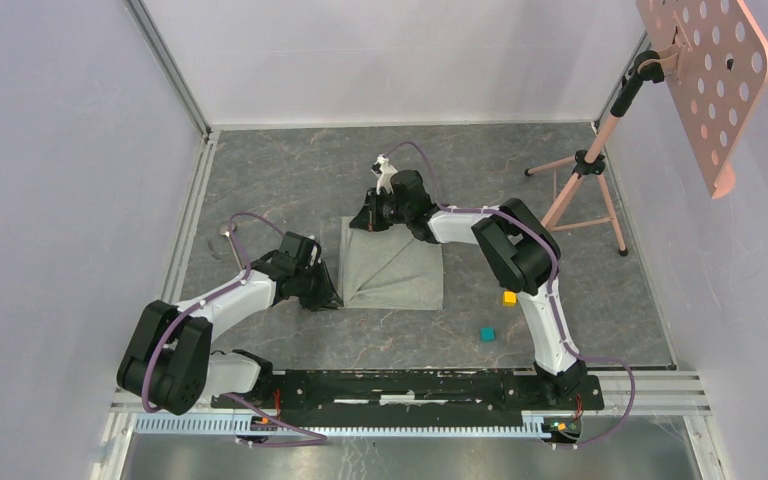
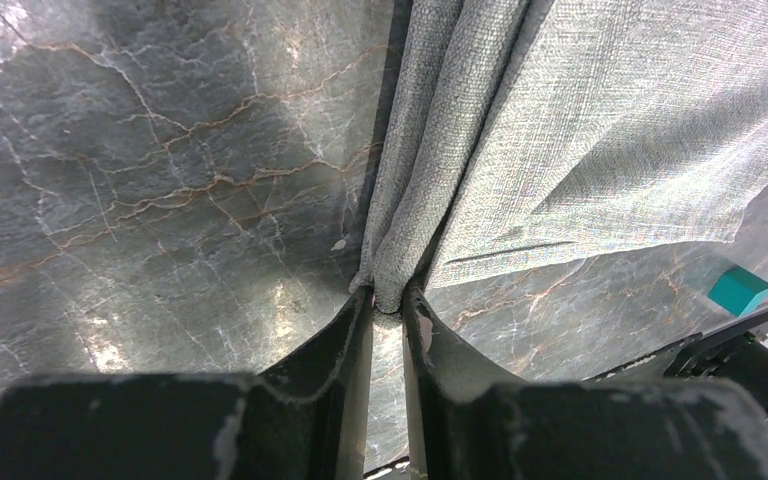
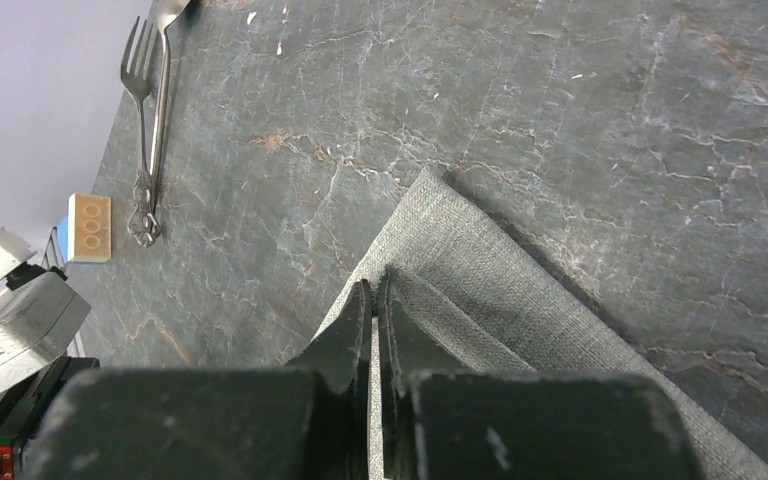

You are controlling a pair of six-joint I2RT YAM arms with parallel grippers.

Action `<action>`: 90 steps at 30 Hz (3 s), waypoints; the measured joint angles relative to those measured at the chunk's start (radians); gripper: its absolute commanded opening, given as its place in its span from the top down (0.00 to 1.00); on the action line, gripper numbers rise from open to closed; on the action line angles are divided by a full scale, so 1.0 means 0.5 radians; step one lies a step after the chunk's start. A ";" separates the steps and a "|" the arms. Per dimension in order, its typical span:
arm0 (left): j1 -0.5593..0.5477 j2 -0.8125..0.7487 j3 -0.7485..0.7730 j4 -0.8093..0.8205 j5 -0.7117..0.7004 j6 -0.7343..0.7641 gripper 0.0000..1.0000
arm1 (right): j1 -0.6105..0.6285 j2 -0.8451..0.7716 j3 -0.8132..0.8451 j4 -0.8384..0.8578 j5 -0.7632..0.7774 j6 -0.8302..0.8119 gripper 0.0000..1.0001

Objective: Fold the napkin into a case and place the utensils inside
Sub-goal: Fold the square-folded napkin at the center of the board, then smooth out the upper triangle-folded napkin at the center of the board.

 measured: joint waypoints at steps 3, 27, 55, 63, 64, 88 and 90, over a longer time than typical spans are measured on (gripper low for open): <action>0.000 -0.005 0.000 0.002 -0.005 0.000 0.73 | 0.000 0.034 0.039 -0.006 -0.009 -0.002 0.99; 0.000 -0.304 0.051 -0.192 -0.114 -0.001 0.54 | -0.037 0.045 0.064 -0.014 -0.011 -0.008 0.92; 0.000 0.053 0.069 0.035 -0.123 -0.001 0.85 | -0.024 0.183 0.221 -0.036 -0.056 -0.016 0.75; 0.000 0.053 0.052 0.056 -0.122 -0.001 0.85 | -0.027 0.224 0.420 -0.242 -0.106 -0.129 0.46; 0.000 0.053 0.049 0.060 -0.122 -0.001 0.85 | -0.031 0.217 0.461 -0.307 -0.106 -0.166 0.43; 0.000 -0.107 0.394 -0.119 -0.020 -0.002 0.65 | -0.481 -0.663 -0.571 -0.430 -0.467 -0.579 0.51; 0.000 -0.018 0.394 -0.064 0.037 -0.002 0.66 | -0.471 -0.656 -0.575 -0.430 -0.474 -0.536 0.45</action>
